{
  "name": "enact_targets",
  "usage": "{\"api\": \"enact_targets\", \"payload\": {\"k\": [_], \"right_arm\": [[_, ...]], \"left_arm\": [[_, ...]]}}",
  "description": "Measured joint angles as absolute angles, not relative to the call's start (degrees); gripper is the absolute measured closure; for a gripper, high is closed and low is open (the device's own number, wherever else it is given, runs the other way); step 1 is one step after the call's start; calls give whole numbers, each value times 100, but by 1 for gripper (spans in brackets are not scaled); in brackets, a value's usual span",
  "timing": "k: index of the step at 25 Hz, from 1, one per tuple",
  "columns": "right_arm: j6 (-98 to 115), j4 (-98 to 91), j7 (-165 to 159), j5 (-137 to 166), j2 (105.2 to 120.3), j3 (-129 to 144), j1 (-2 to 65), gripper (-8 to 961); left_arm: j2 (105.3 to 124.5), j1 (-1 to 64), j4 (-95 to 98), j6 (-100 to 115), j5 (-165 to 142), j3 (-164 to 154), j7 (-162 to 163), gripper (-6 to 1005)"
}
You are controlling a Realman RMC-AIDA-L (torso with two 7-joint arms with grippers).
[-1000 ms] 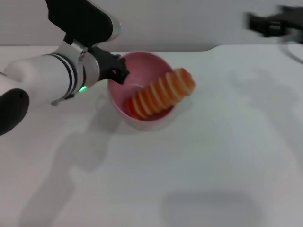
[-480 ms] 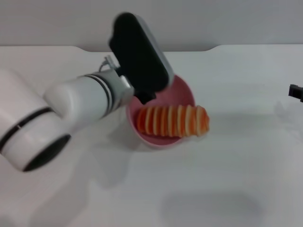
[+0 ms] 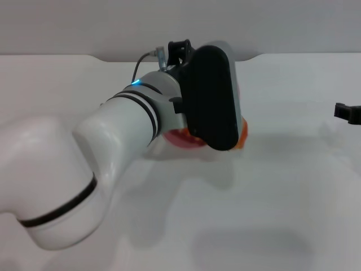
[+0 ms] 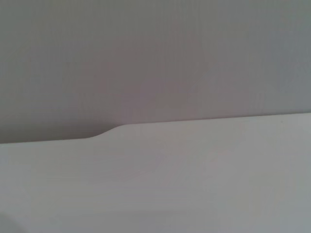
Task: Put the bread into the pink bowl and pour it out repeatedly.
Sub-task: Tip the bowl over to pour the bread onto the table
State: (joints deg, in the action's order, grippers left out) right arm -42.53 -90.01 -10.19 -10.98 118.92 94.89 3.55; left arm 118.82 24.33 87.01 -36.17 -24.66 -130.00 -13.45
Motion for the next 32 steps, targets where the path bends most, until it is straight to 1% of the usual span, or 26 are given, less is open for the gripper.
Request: {"api": "enact_targets", "payload": {"k": [9,32], "right_arm": [[-4253,-8981,-1015,-1109,11892,9521,396,204],[-4254,-8803,-1031,-1109,11892,9654,620,203]], "left_arm": [[11883,2375,8598,-3913,-4177,-13507,-1082,941],[11893,2340,8374,-4251,-6028,-14295,-1553,940]]}}
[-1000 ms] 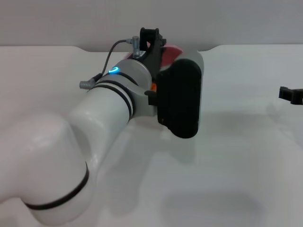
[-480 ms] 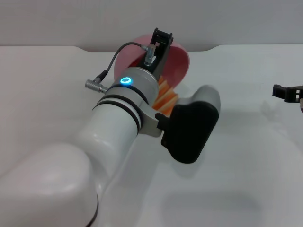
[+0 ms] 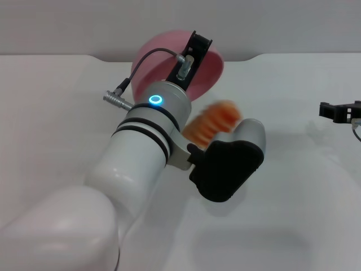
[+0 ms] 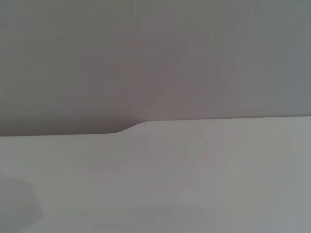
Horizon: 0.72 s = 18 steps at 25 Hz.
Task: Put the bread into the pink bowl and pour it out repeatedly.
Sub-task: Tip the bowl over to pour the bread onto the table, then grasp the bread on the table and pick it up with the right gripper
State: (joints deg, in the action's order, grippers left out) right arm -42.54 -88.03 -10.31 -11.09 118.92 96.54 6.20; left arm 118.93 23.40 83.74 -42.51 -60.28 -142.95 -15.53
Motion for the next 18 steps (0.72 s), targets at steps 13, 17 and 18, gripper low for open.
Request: {"api": "enact_targets", "payload": {"k": [13,17,18], "right_arm": [[-4296,-9072,-1038,-1223,11884,10173,795,203],[-4344,-9237,-1008,-1536,11861,10414,971,203],[-4389,-9265,-1002,-1588,11864,10531,1051,203]], "left_arm": [[11875,2755,9112,-5700,-4004,-12614,1126,939],[11848,2691,9506,-6160,-2690,-11853,1159,939],[11845,2686,9541,-6242,-2476,-11733,1144,939]]}}
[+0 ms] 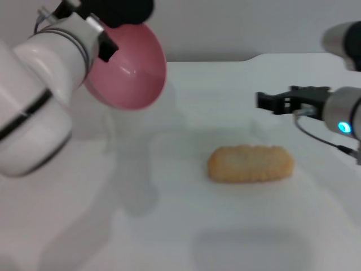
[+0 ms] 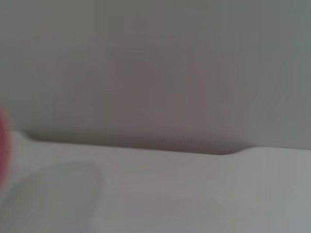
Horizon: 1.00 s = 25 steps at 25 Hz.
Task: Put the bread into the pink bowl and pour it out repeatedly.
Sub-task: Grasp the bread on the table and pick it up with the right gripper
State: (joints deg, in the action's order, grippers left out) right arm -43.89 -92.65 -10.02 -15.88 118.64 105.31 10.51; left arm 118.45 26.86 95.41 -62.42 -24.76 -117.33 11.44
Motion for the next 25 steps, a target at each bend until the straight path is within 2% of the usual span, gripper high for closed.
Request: {"api": "enact_targets", "payload": {"k": [5,25], "right_arm": [[-4820,-9253,-1031,-1795,11878,11001,1408,203],[-5063,-8414,-1091,-1851,11891,11195,1619,204]], "left_arm": [[11835,2669,9525,-6443,-1795,-11337,1130,938],[11821,2847,9086,-6407,-1318,-10897,1116,937]]}}
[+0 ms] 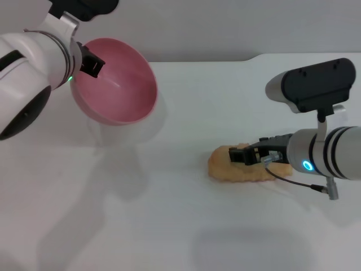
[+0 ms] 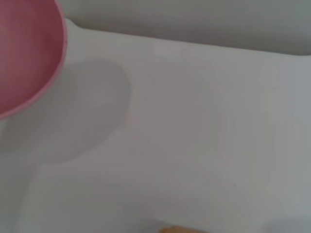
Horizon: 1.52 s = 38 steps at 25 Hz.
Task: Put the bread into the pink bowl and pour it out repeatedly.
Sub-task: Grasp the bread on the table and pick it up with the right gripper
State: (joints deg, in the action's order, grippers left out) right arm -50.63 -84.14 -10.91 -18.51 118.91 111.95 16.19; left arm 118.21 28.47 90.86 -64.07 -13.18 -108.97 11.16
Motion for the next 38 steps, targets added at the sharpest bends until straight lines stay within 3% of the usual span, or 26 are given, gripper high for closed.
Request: {"api": "enact_targets", "payload": {"k": [19,23,38], "right_arm": [[-4716,-7401,-1022,-2268,11894,11293,2035,203],[-4711,-7281,-1002,-2276,11887,11265,2078,282],[-4808,-7659,-730,-2067,11866,11057,2033,400]], "left_arm": [[11848,2976,9138,-6524,-1300,-11050,1125,935],[11847,2988,9139,-6533,-1300,-11064,1138,935],[11839,3006,9063,-6470,-1301,-11087,1160,934]]}}
